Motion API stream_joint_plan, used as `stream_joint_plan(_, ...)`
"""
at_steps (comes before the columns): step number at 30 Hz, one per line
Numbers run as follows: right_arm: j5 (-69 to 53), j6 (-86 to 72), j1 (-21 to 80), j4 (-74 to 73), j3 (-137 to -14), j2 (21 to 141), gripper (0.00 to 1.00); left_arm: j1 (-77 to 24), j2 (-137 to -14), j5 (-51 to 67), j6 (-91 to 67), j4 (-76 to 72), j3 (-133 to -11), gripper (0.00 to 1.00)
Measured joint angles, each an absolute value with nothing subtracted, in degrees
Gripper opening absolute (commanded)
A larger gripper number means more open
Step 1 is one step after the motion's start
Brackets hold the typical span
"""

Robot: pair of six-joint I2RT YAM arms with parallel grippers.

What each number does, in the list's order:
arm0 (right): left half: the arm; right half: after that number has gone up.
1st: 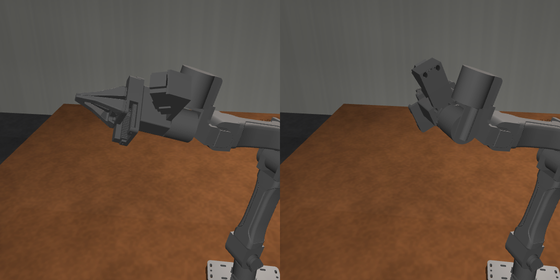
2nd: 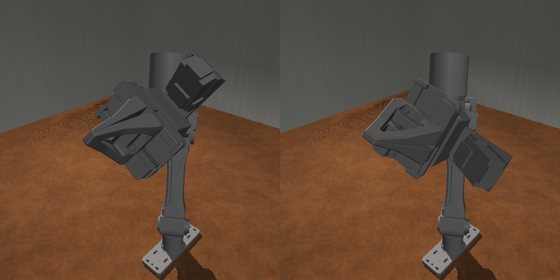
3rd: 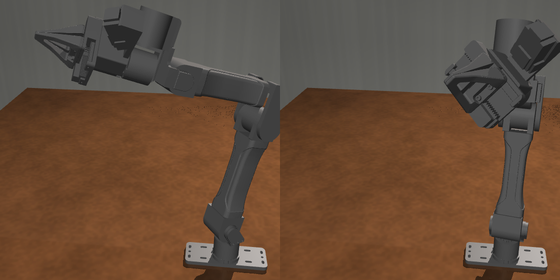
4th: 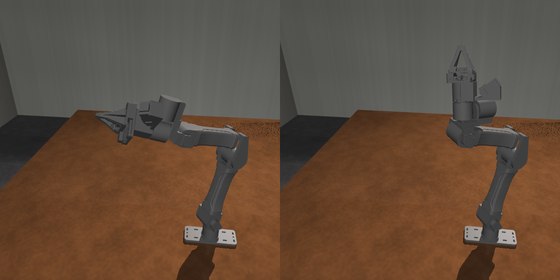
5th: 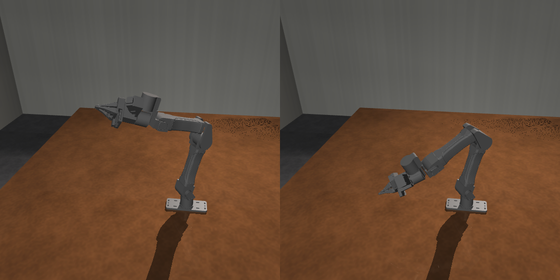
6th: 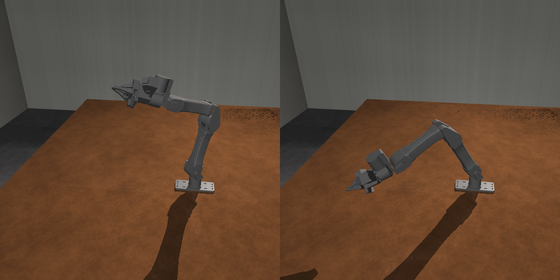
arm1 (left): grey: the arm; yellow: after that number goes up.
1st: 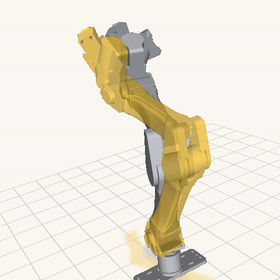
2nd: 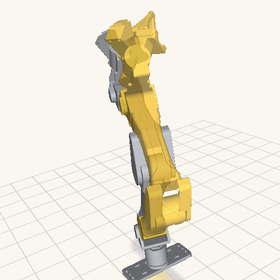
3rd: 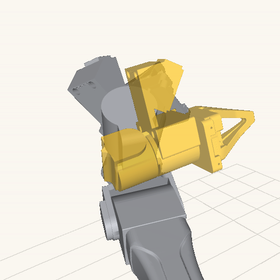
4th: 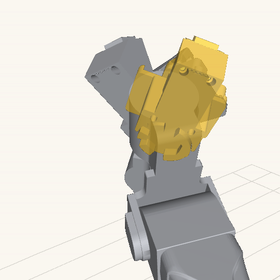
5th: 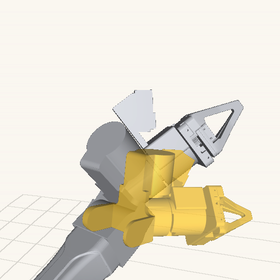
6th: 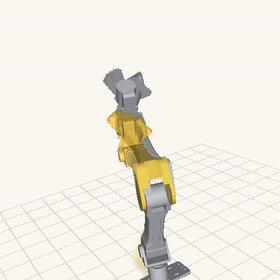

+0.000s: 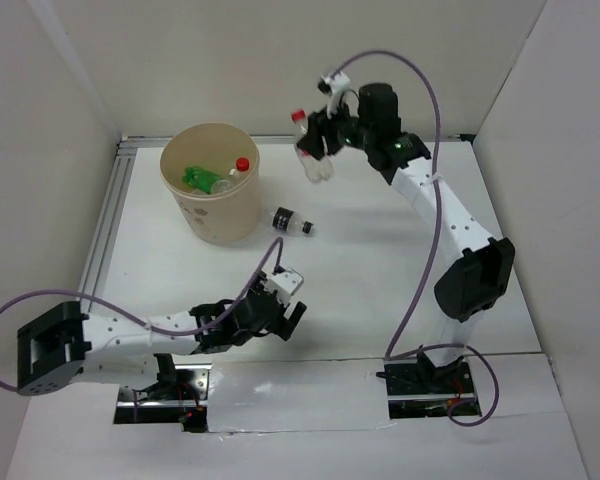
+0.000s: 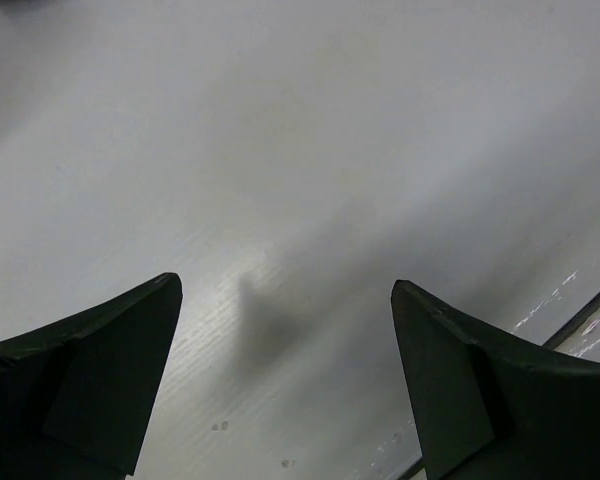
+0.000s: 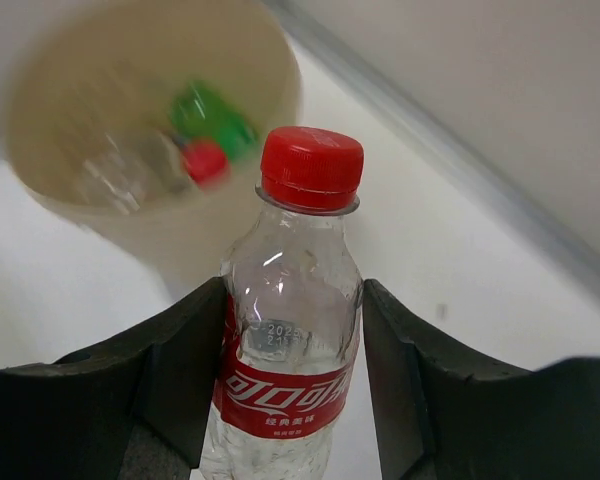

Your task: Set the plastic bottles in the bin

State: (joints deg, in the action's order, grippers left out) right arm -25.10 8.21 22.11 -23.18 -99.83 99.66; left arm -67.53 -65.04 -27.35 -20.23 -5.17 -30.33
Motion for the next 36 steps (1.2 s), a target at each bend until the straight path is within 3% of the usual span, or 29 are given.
stream_joint_plan(7,-29.6,8.5,34.0,-11.0,-134.3,114.4,0.15,-71.7,-74.2,-28.5,-27.2,-3.9,-30.3,0.98)
stream_joint_plan(9,-30.4,8.0,36.7,-9.8,-142.3,120.6,0.31,-72.2,-73.8,-29.0,-30.4,-3.7,-30.3,0.98)
stream_joint_plan(11,-30.5,6.9,38.6,-8.2,-145.7,126.0,0.54,-72.4,-72.8,-29.4,-33.5,-3.6,-30.3,0.98)
stream_joint_plan(12,-30.4,6.3,39.2,-7.9,-145.9,127.9,0.79,-72.6,-72.2,-29.6,-34.6,-3.4,-30.3,0.98)
stream_joint_plan(16,-28.9,4.1,39.7,-8.2,-145.3,134.7,0.93,-73.0,-68.8,-30.5,-38.3,-2.6,-30.3,0.98)
stream_joint_plan(22,-27.8,2.8,38.3,-8.1,-144.1,135.8,0.97,-73.4,-63.3,-31.7,-41.3,-0.1,-30.2,0.98)
stream_joint_plan(25,-28.8,2.7,35.2,-8.2,-141.6,132.7,0.86,-73.5,-58.7,-32.1,-43.4,1.3,-29.3,0.96)
stream_joint_plan(26,-29.3,2.8,33.5,-8.4,-139.9,131.0,0.8,-73.5,-56.9,-32.4,-44.0,1.8,-28.7,0.96)
stream_joint_plan(28,-29.9,4.3,29.5,-9.1,-136.2,127.7,0.58,-73.6,-53.4,-32.9,-45.3,3.3,-27.5,0.95)
stream_joint_plan(30,-30.1,6.1,25.3,-11.1,-131.4,124.1,0.52,-73.8,-49.5,-33.4,-46.0,5.1,-26.4,0.95)
stream_joint_plan(31,-29.9,7.0,23.5,-12.1,-129.2,122.8,0.52,-73.9,-47.7,-33.6,-46.7,5.7,-26.0,0.95)
stream_joint_plan(36,-26.8,12.7,19.7,-18.2,-116.3,118.3,0.82,-74.0,-40.8,-34.9,-47.0,9.1,-25.6,0.95)
